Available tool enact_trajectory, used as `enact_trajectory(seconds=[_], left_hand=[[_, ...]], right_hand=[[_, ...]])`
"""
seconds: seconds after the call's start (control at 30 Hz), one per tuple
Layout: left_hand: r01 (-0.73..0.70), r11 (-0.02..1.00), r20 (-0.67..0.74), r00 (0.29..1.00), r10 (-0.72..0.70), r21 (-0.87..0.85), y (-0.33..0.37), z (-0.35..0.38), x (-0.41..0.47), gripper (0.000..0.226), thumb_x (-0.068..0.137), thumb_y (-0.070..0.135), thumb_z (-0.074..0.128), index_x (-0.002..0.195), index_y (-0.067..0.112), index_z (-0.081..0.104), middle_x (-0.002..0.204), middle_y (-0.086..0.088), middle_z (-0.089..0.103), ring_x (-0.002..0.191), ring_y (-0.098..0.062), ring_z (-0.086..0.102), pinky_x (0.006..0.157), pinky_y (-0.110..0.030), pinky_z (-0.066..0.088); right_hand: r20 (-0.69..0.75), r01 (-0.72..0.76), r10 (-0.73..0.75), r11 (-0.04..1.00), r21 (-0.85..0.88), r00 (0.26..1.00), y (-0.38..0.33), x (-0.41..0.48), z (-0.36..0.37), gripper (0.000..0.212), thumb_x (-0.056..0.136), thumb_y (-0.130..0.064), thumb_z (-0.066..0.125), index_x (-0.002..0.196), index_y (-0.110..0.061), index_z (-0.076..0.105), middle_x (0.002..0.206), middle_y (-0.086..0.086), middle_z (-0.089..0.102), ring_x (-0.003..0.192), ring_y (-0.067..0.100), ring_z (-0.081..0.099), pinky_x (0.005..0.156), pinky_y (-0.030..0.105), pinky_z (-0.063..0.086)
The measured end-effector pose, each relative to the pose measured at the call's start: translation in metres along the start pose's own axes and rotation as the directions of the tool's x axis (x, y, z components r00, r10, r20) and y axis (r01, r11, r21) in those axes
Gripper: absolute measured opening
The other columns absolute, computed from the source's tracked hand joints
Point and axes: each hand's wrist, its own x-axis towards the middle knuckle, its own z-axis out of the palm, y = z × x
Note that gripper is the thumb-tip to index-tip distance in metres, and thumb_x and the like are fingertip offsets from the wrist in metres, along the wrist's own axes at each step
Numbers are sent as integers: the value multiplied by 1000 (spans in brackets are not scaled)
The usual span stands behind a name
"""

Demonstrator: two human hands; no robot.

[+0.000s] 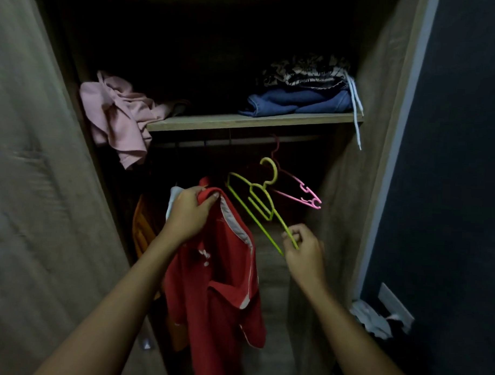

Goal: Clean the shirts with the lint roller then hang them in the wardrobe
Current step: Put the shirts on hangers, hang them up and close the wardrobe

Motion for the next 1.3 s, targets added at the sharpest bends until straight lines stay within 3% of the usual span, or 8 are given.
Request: enact_trajectory(seconds=[0.2,0.33,0.47,0.6,0.83,1.03,1.2,1.3], left_hand=[[-58,998,31,998,58,-12,13,-23,-27,18,98,22,62,82,15,67,66,12,58,57,7,56,53,-4,37],[-76,997,36,996,77,-33,22,-36,-39,20,98,21,62,80,13,66,64,11,57,55,3,53,53,-5,37],[-75,997,0,997,75,-17,25,-52,-43,26,97,22,63,73,13,62,58,8,53,54,0,48,51,-7,35],[-58,998,1,998,58,13,25,-61,-39,28,96,27,63,77,7,67,65,-1,60,58,-9,52,56,-22,35],[-200,979,90,976,196,34,36,-82,-24,31,88,43,68,84,14,74,74,-6,70,70,-17,64,66,-35,48],[-225,957,240,934,266,-185,77,-110,-12,28,87,41,72,87,13,76,74,-5,63,67,-13,52,64,-31,40],[-169,912,216,941,263,-375,94,-150,4,15,94,24,69,98,11,76,96,-13,75,87,-23,68,82,-37,52],[-249,918,214,922,322,-310,91,-173,14,18,92,15,70,107,6,74,102,-15,75,91,-14,69,85,-30,53]], right_hand=[[7,-215,216,966,146,976,3,-73,1,23,87,-21,71,104,-26,57,61,-1,62,52,7,56,55,35,50],[-65,-142,161,962,234,985,-27,-82,-13,8,93,-21,65,100,-22,62,56,7,59,43,5,45,49,27,38],[-101,-64,101,947,314,990,-51,-95,-30,5,94,-25,64,97,-22,67,71,1,63,62,10,55,62,33,47],[-88,-49,89,923,383,992,-87,-94,-41,35,94,-34,64,73,-8,71,57,10,62,54,13,51,57,29,42],[-137,105,-1,650,753,991,-192,-76,-85,37,90,-46,58,70,-16,61,60,2,42,47,11,36,39,22,32],[-334,392,-221,671,629,916,-224,-59,-50,33,95,-47,53,69,-27,60,55,-15,51,53,7,45,57,26,35],[-147,426,-424,697,577,894,-217,-45,-44,30,93,-38,54,74,-17,62,53,-11,54,49,1,49,51,17,39],[-6,494,-529,787,371,848,-205,-20,-54,33,97,-36,57,74,-16,69,67,-17,63,69,-2,57,68,18,43]])
